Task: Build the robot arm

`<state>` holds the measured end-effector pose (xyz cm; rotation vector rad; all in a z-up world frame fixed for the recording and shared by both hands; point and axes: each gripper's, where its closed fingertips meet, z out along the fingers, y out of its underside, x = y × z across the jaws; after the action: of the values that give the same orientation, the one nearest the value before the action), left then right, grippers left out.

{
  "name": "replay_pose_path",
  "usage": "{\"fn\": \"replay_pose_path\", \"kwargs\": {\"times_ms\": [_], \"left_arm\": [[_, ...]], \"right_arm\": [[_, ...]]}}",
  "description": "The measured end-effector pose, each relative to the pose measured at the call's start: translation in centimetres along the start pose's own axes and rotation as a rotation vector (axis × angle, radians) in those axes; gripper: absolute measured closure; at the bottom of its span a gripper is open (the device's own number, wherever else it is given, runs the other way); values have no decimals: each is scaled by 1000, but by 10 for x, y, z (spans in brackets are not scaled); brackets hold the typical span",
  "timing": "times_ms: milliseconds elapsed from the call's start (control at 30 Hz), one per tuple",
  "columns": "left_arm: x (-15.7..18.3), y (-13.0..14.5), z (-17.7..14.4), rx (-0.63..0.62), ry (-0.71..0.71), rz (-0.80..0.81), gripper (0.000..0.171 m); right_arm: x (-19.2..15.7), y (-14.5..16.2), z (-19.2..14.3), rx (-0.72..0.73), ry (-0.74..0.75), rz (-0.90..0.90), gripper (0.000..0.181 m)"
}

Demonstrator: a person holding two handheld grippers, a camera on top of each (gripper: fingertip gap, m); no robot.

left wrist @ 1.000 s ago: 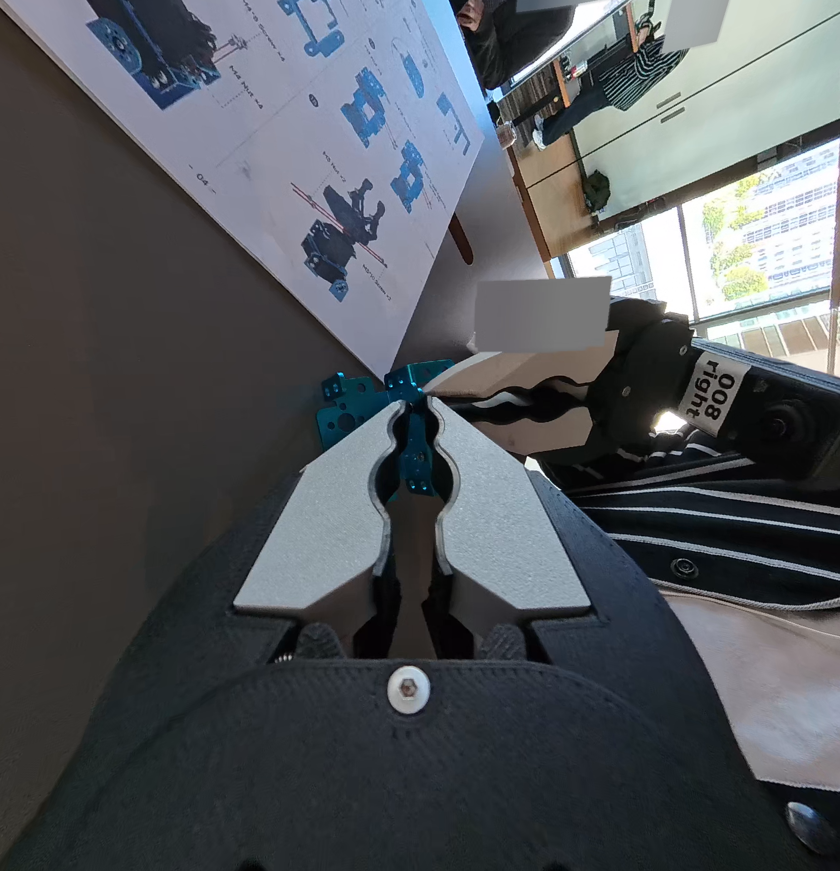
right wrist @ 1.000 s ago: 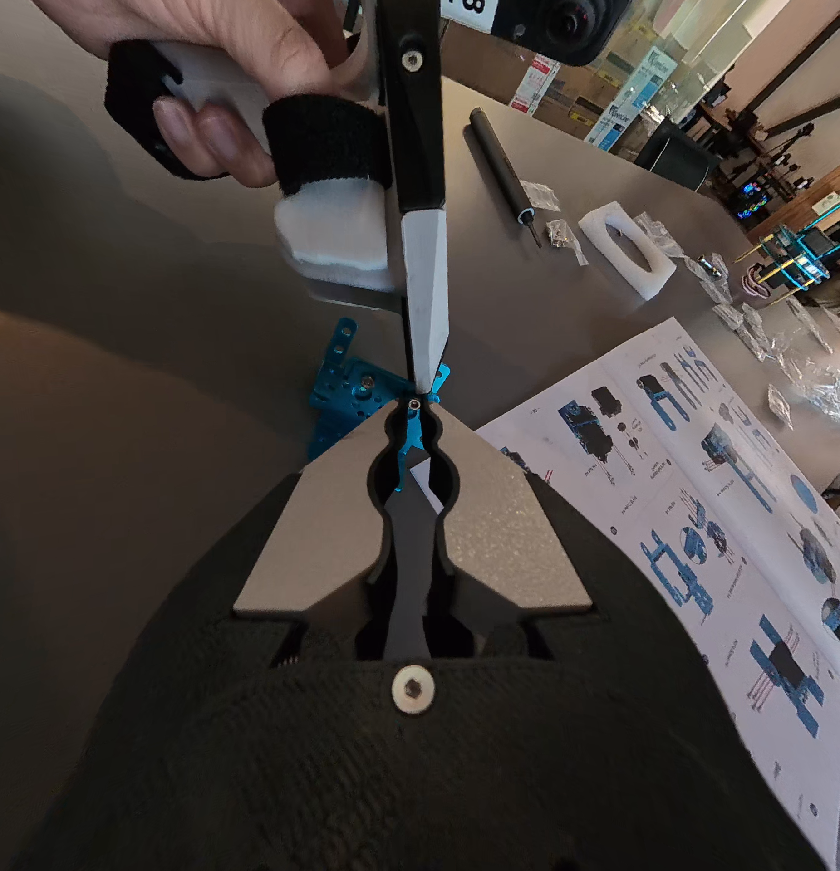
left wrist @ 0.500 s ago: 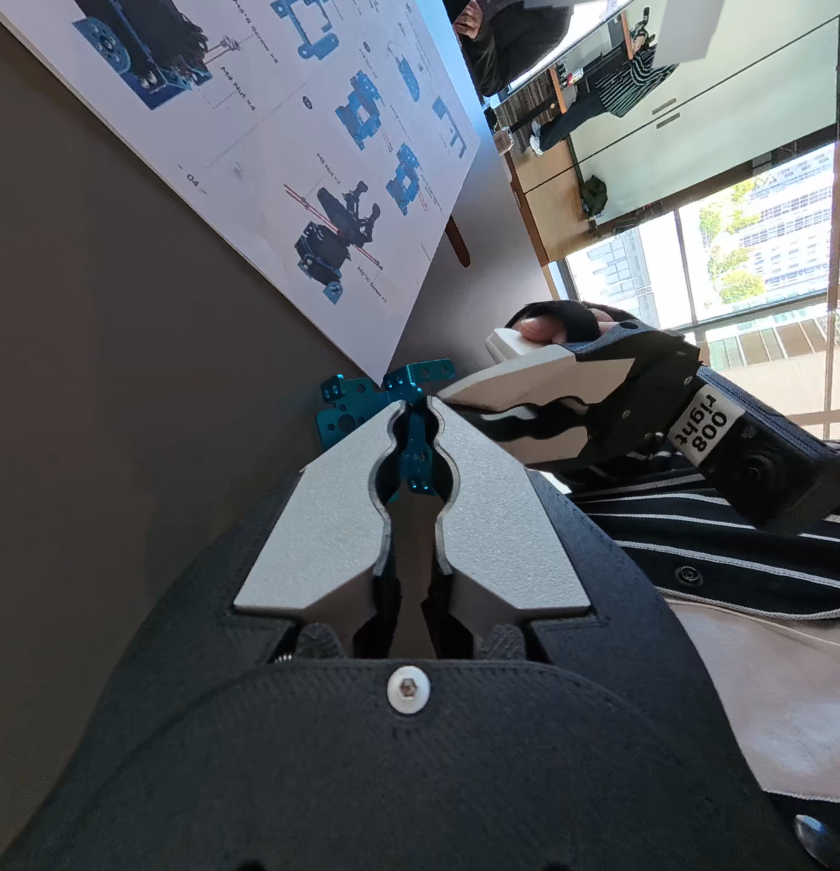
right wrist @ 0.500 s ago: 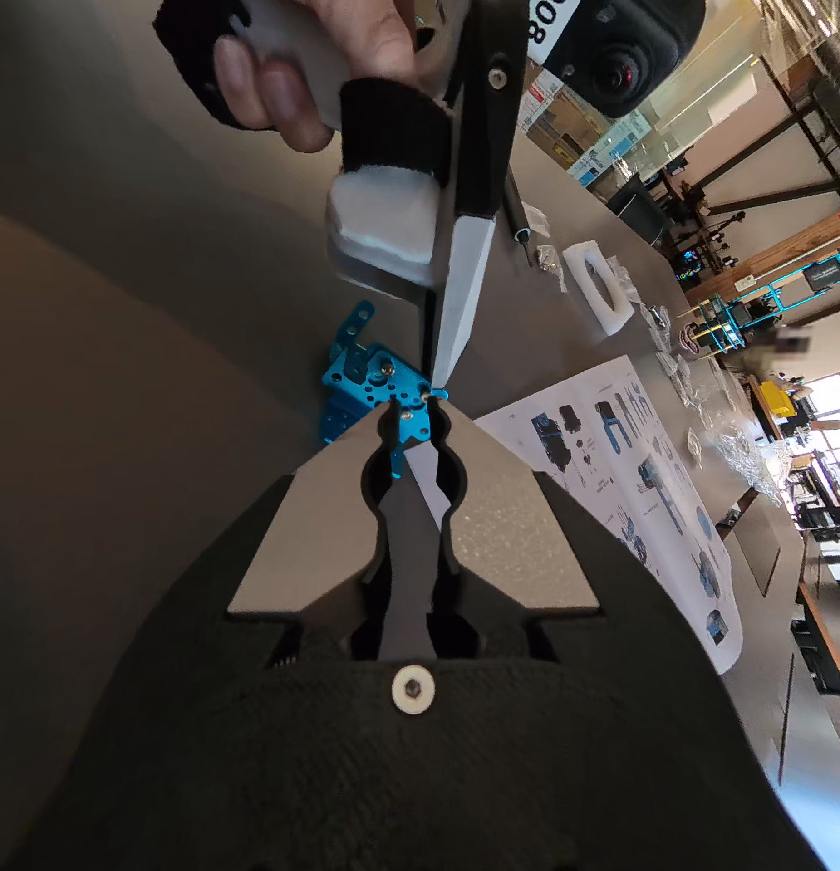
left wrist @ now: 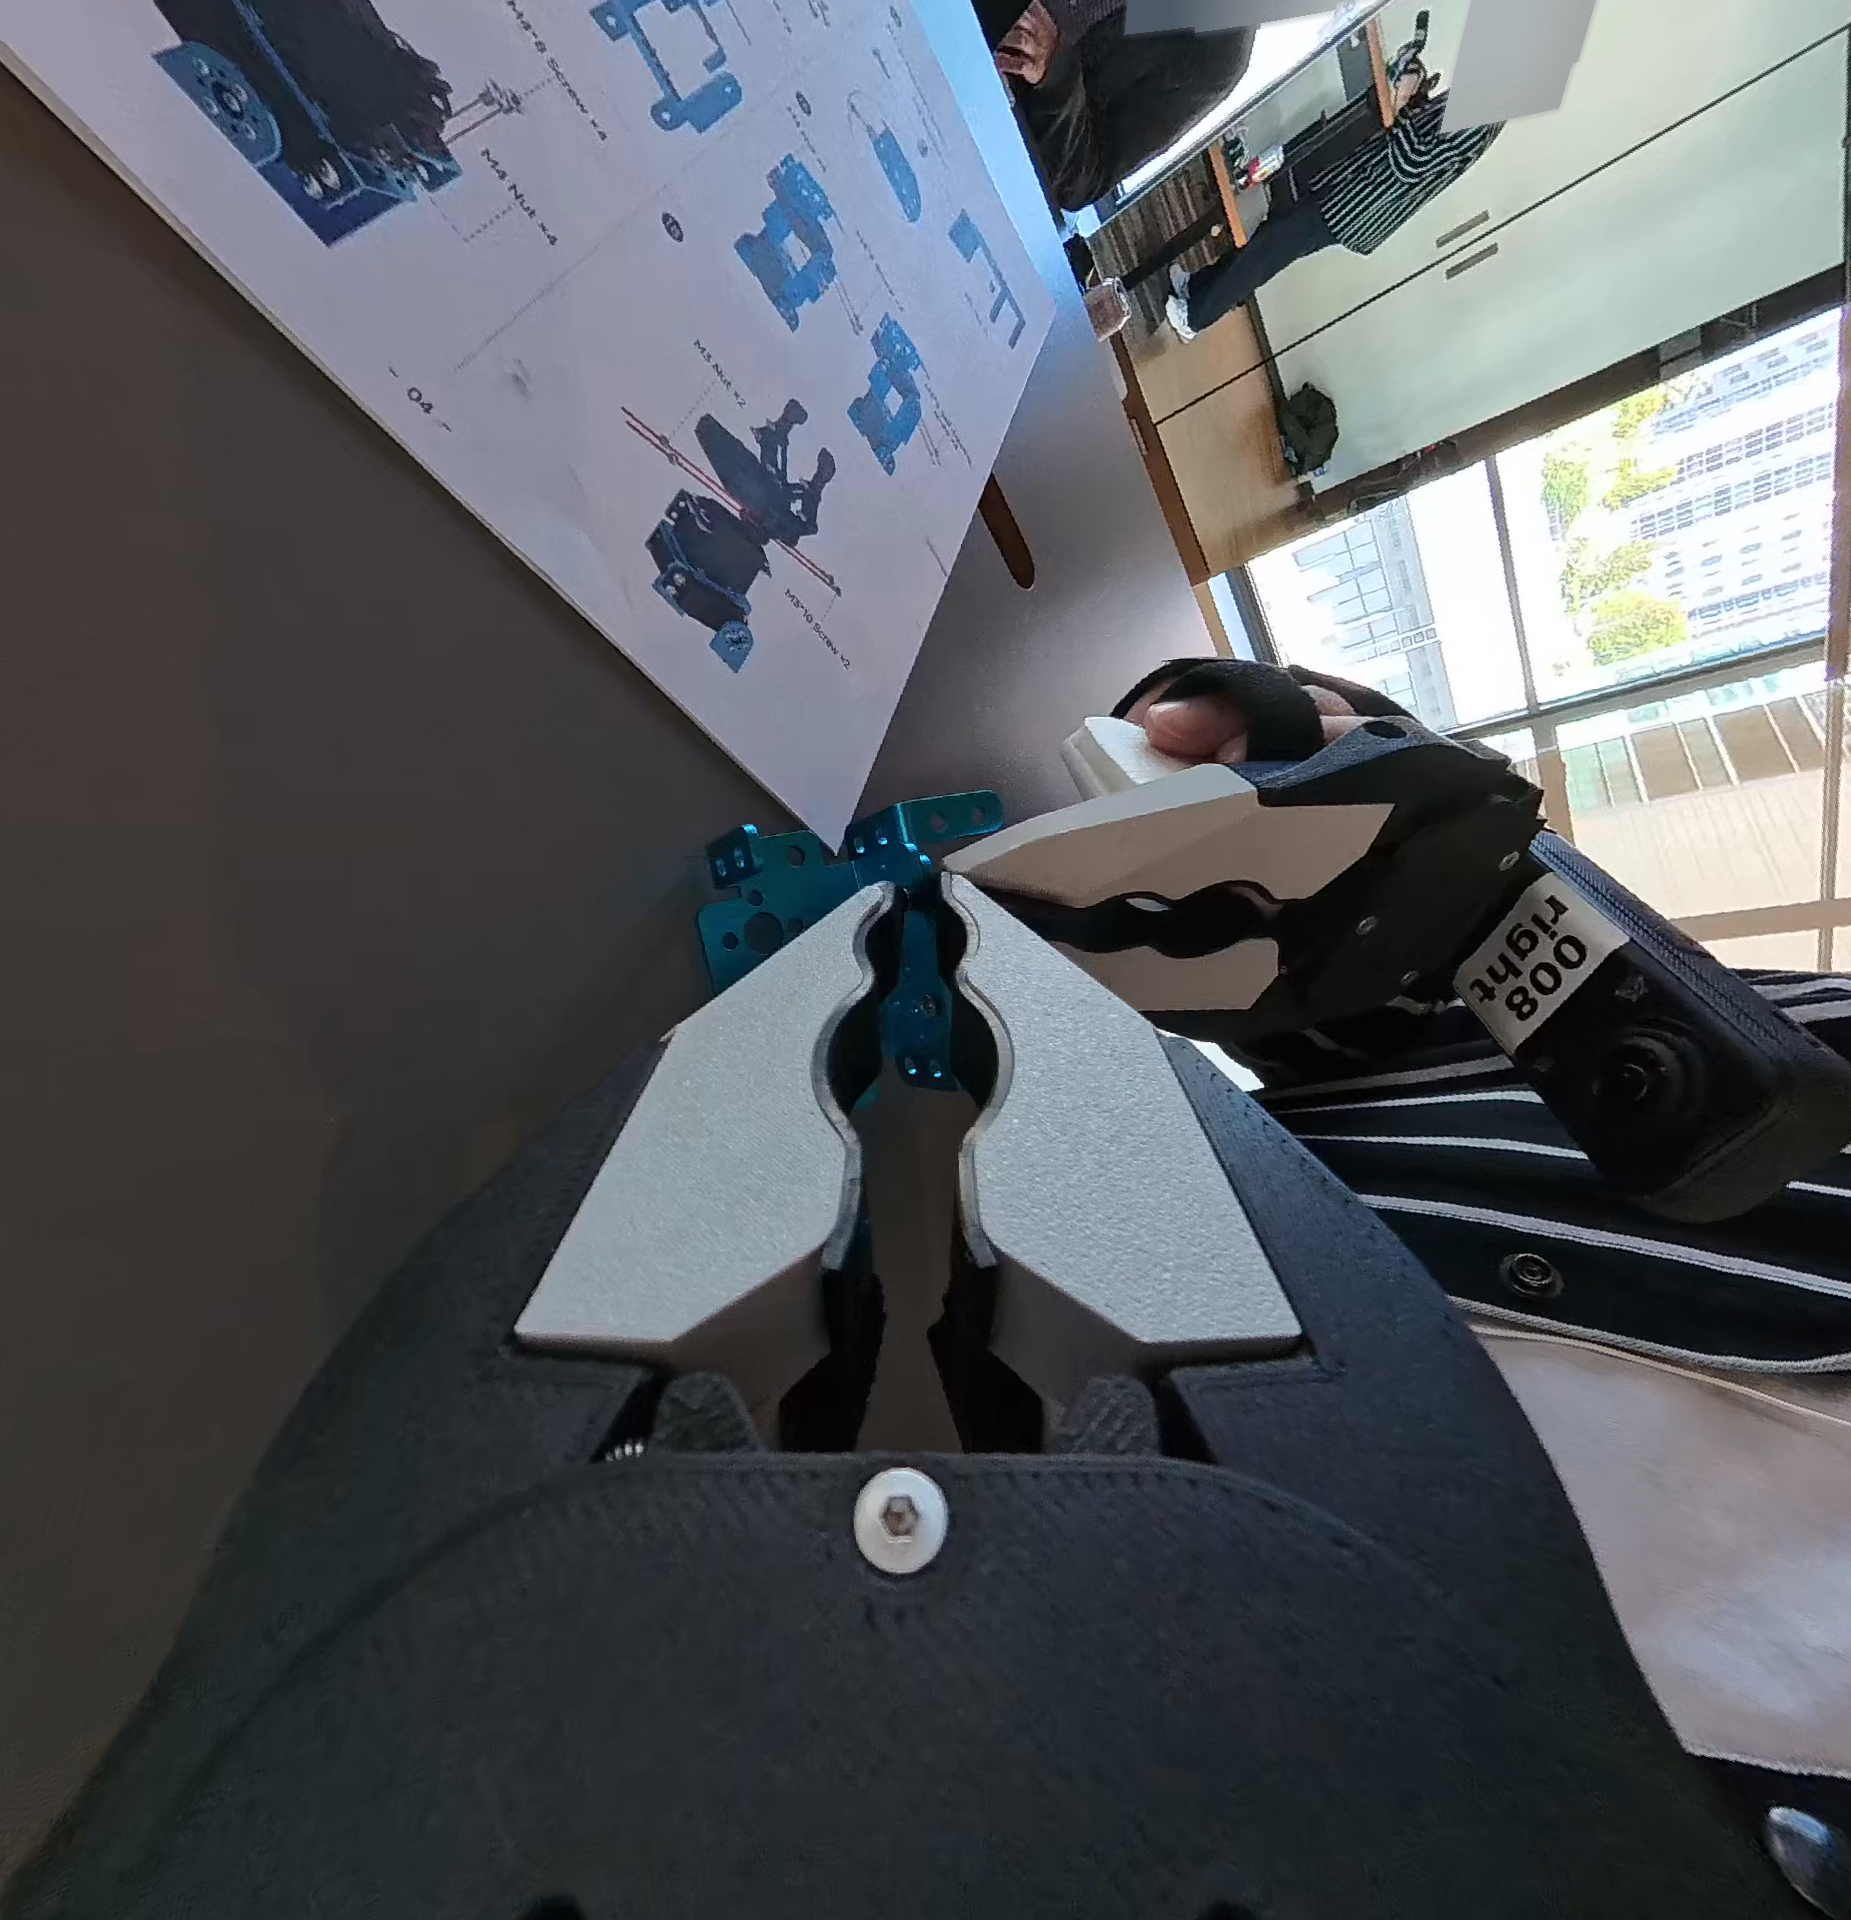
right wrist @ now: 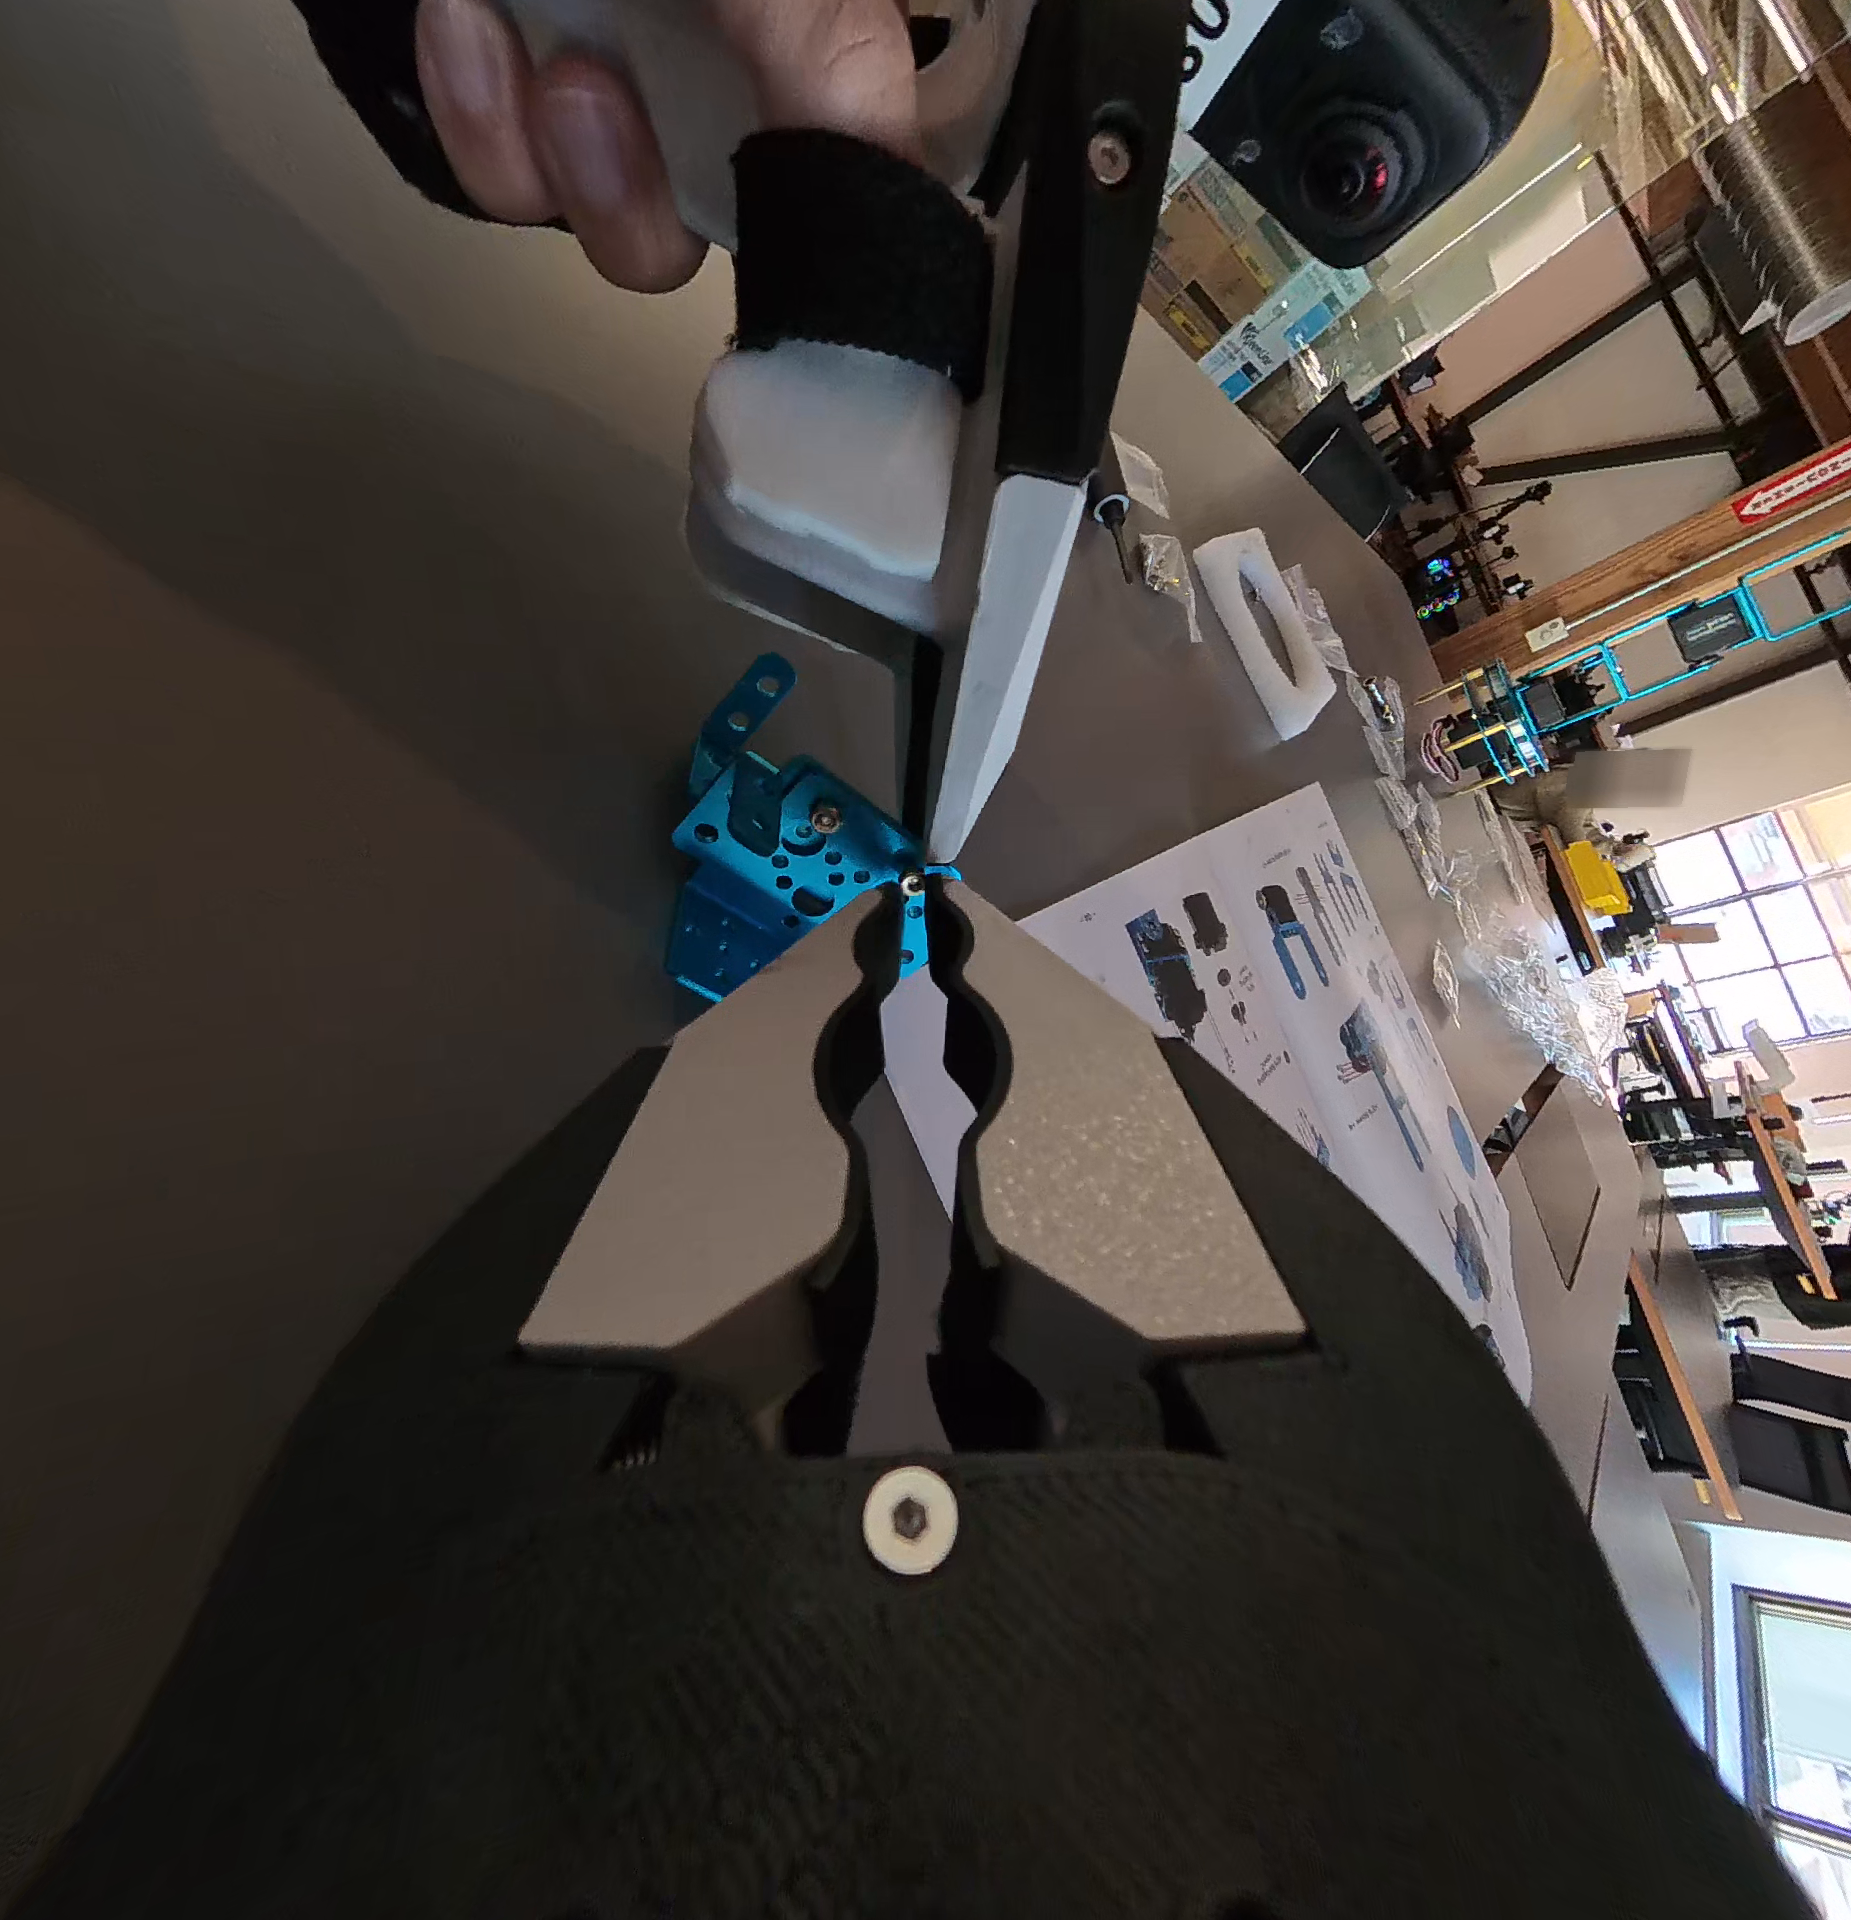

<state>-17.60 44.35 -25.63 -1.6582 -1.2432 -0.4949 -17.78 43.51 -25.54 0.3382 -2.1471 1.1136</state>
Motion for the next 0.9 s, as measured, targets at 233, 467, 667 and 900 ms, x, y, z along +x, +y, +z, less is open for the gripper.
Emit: {"fn": "replay_pose_path", "kwargs": {"times_ms": [233, 467, 667, 900], "left_arm": [[0, 0, 0, 7, 1, -2, 167], [-1, 0, 0, 8, 5, -4, 167], [-1, -2, 0, 10, 4, 0, 167], [-1, -2, 0, 13, 7, 3, 167]], "right_arm": [[0, 0, 1, -1, -42, 117, 178], [4, 1, -3, 8, -31, 94, 176], [0, 2, -1, -18, -3, -10, 174], [-1, 3, 1, -20, -5, -12, 173]]}}
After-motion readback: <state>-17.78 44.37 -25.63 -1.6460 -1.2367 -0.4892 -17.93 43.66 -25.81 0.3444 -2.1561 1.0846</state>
